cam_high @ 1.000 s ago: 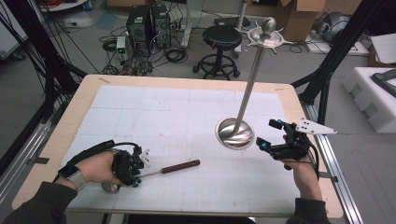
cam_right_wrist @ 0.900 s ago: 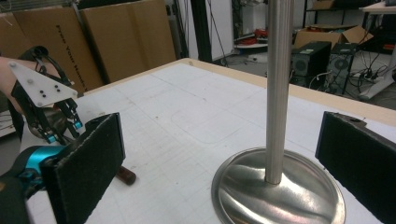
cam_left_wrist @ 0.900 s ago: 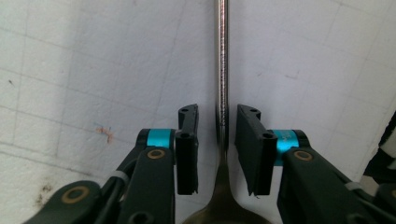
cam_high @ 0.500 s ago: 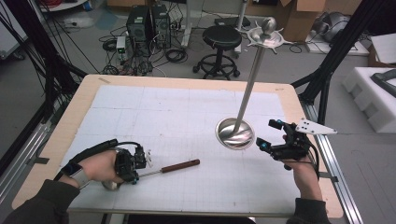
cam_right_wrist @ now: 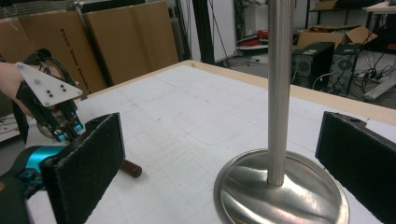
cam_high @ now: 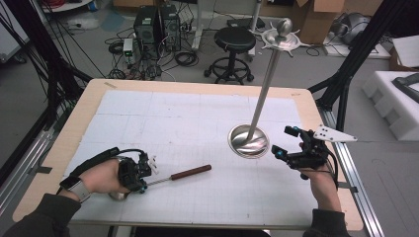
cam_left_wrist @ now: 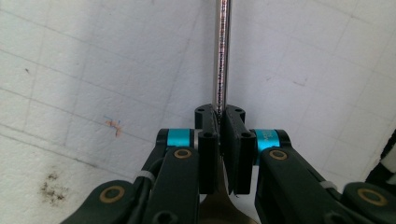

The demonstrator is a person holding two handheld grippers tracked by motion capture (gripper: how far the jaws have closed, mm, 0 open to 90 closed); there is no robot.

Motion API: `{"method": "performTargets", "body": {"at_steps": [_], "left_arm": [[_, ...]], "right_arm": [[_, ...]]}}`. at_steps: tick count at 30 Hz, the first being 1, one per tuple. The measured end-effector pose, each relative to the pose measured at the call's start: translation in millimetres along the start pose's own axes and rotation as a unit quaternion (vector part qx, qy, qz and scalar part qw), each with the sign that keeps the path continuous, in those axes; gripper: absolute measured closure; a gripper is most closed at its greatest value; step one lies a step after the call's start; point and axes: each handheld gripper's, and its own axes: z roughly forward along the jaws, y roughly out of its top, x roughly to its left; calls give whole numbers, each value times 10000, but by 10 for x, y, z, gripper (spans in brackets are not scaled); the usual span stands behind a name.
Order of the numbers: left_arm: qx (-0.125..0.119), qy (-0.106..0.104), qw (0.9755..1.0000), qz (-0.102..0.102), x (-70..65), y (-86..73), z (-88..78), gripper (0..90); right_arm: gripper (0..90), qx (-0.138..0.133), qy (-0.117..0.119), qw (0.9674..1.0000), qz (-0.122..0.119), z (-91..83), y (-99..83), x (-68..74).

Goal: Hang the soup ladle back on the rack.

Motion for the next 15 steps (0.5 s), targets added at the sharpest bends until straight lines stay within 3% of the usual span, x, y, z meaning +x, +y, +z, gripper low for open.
{"method": "performTargets", "body": {"at_steps": [3,7,12,13,15], "left_arm": [[-252,50,9997,46,-25,-19,-87,844],[-615,-41,9979,190,-117,-18,-192,844],[-1044,12,9945,57,-128,-35,-278,844],[-1251,40,9921,-56,-112,-62,-298,844],[-1338,79,9909,-80,-99,-75,-310,844]], "right_arm": [[0,-5,-11,10000,29,-2,1,-2],[0,14,21,10000,13,7,0,4],[0,2,56,10000,-8,5,15,24],[0,-28,49,10000,-2,-2,20,24],[0,-47,41,10000,-33,-3,20,17]]}}
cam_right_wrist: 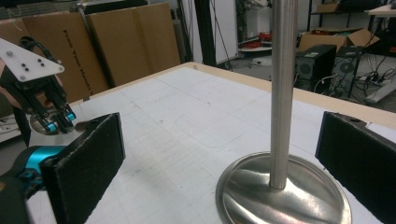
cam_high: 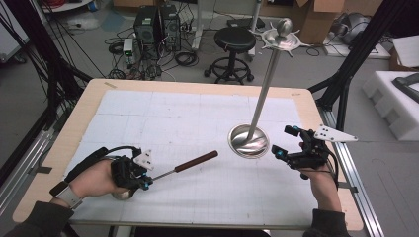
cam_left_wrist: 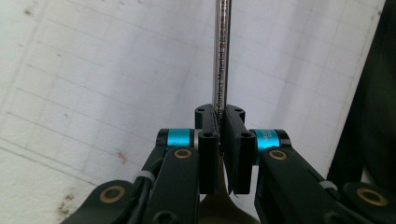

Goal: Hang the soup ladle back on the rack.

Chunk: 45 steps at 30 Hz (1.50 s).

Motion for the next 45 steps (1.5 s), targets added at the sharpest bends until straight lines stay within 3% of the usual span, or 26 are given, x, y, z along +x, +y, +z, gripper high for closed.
{"method": "performTargets", "body": {"at_steps": [2,4,5,6,7,8,10,13,14,15,16,17,19,20,21,28,29,30,31,33,34,37,38,39,45], "left_arm": [[-326,44,9994,-145,37,-37,-52,844],[-433,17,9988,-221,47,-49,-74,844],[-599,5,9979,-263,48,-64,-93,844],[-963,-51,9947,-344,50,-102,-133,844],[-963,-51,9947,-344,50,-102,-133,844],[-1119,-50,9930,-384,61,-124,-152,844],[-1514,-61,9866,-600,75,-166,-164,844],[-1874,48,9795,-740,89,-203,-172,844],[-2106,143,9744,-777,103,-218,-178,844],[-2106,143,9744,-777,103,-218,-178,844],[-2354,185,9682,-831,106,-219,-179,844],[-2354,185,9682,-831,106,-219,-179,844],[-2511,213,9637,-880,116,-212,-184,844],[-2638,273,9597,-930,126,-200,-189,844],[-2638,273,9597,-930,126,-200,-189,844],[-2892,389,9517,-953,137,-145,-192,844],[-2948,415,9497,-970,142,-140,-194,844],[-3058,465,9460,-975,153,-128,-197,844],[-3058,465,9460,-975,153,-128,-197,844],[-3214,560,9397,-1026,153,-89,-194,844],[-3214,560,9397,-1026,153,-89,-194,844],[-3325,620,9351,-1056,148,-30,-181,844],[-3391,664,9319,-1103,145,14,-169,844],[-3391,664,9319,-1103,145,14,-169,844],[-3554,699,9251,-1138,144,128,-130,844]], "right_arm": [[0,11,-20,10000,31,-5,-1,-5],[0,9,-22,10000,30,-5,-1,-5],[0,7,-17,10000,22,-5,-1,-5],[0,10,-5,10000,22,-5,0,-2],[0,10,-5,10000,22,-5,0,-2],[0,11,-3,10000,26,-7,1,-1],[0,-5,-5,10000,19,-15,6,3],[0,-35,-1,10000,-3,-22,16,7],[0,-42,-6,10000,6,-32,18,5],[0,-42,-6,10000,6,-32,18,5],[0,-49,-26,10000,10,-35,17,-2],[0,-49,-26,10000,10,-35,17,-2],[0,-49,-22,10000,9,-36,16,-7],[0,-46,-16,10000,22,-37,17,-4],[0,-46,-16,10000,22,-37,17,-4],[0,-61,-14,10000,50,-43,18,-3],[0,-61,-14,10000,50,-43,18,-3],[0,-59,-13,10000,46,-42,18,-3],[0,-59,-13,10000,46,-42,18,-3],[0,-49,-11,10000,22,-38,17,-4],[0,-50,-11,10000,22,-37,17,-4],[0,-57,-8,10000,11,-32,17,-4],[0,-38,-7,10000,29,-30,16,-1],[0,-38,-7,10000,29,-30,16,-1],[0,-26,4,10000,7,-26,16,-1]]}}
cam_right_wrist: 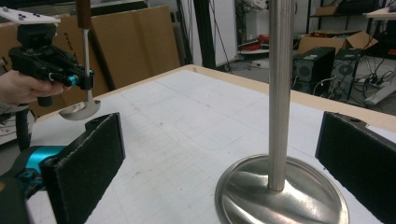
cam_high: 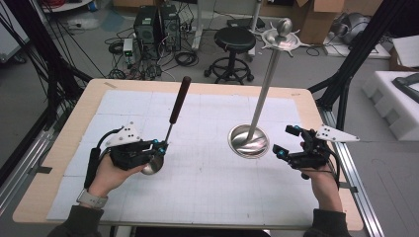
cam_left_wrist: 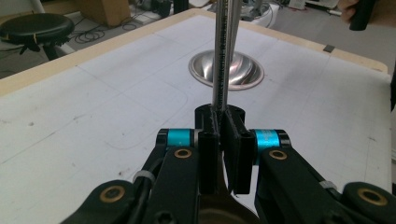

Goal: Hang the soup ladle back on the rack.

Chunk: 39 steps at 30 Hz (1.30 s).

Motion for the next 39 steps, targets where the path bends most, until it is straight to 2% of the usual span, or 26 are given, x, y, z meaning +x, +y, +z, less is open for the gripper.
{"method": "performTargets", "body": {"at_steps": [11,19,22,26,31,35,39], "left_arm": [[-287,-41,9996,-22,-57,111,135,844],[-311,112,9994,-33,-136,171,295,844],[-430,61,9990,-90,-198,180,381,844],[-443,-51,9990,-96,-235,219,514,844],[-468,-73,9988,-133,-264,263,600,844],[-445,-70,9990,-34,-298,326,661,844],[-488,-148,9987,-33,-293,402,688,844]], "right_arm": [[0,-23,12,10000,-10,4,2,-3],[0,-73,9,10000,5,-12,5,-12],[0,-71,5,10000,34,-18,5,-18],[0,-126,18,9999,38,-33,9,-21],[0,-144,15,9999,57,-53,12,-29],[0,-210,6,9998,52,-79,21,-33],[0,-225,8,9997,62,-98,27,-30]]}}
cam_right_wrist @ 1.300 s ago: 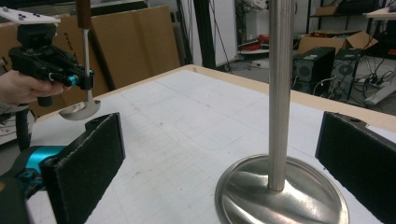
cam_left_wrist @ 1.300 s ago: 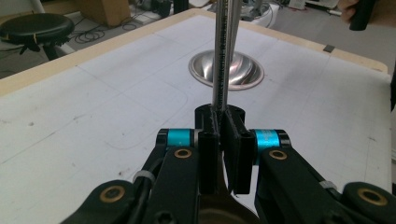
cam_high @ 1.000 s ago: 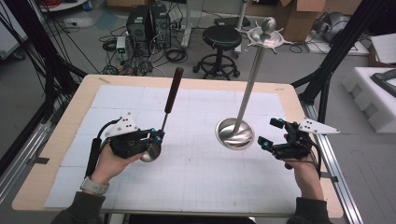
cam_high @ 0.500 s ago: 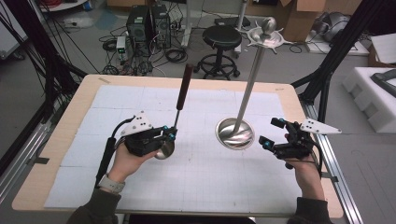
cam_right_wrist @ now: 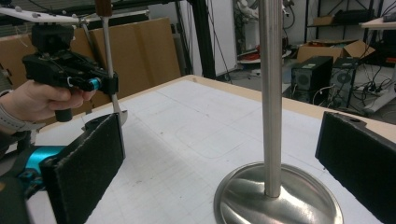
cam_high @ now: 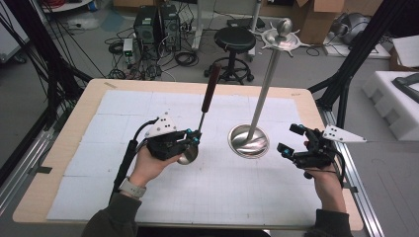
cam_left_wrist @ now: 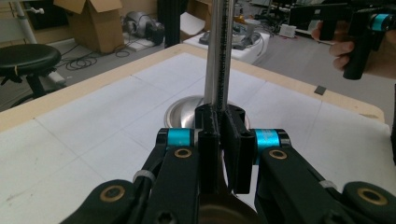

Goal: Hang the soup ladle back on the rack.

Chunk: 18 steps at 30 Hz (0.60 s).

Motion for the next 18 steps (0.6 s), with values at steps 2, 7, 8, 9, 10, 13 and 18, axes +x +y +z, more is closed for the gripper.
{"method": "performTargets", "body": {"at_steps": [2,7,8,9,10,13,18], "left_arm": [[19,-17,10000,37,15,27,9,844],[107,-28,9998,155,14,83,46,845],[110,-18,9998,167,14,100,56,845],[109,-13,9998,176,15,110,62,844],[98,-23,9998,169,20,123,70,845],[52,-74,9999,105,46,160,82,844],[56,-102,9999,78,103,251,119,844]], "right_arm": [[0,-15,-3,10000,-1,-7,1,-6],[0,-73,-58,10000,19,-64,1,-24],[0,-86,-63,9999,8,-70,1,-27],[0,-73,-77,9999,20,-79,0,-23],[0,-66,-100,9999,2,-82,0,-23],[0,35,-197,9998,-74,-98,2,-17],[0,-67,-199,9998,-76,-146,14,-8]]}}
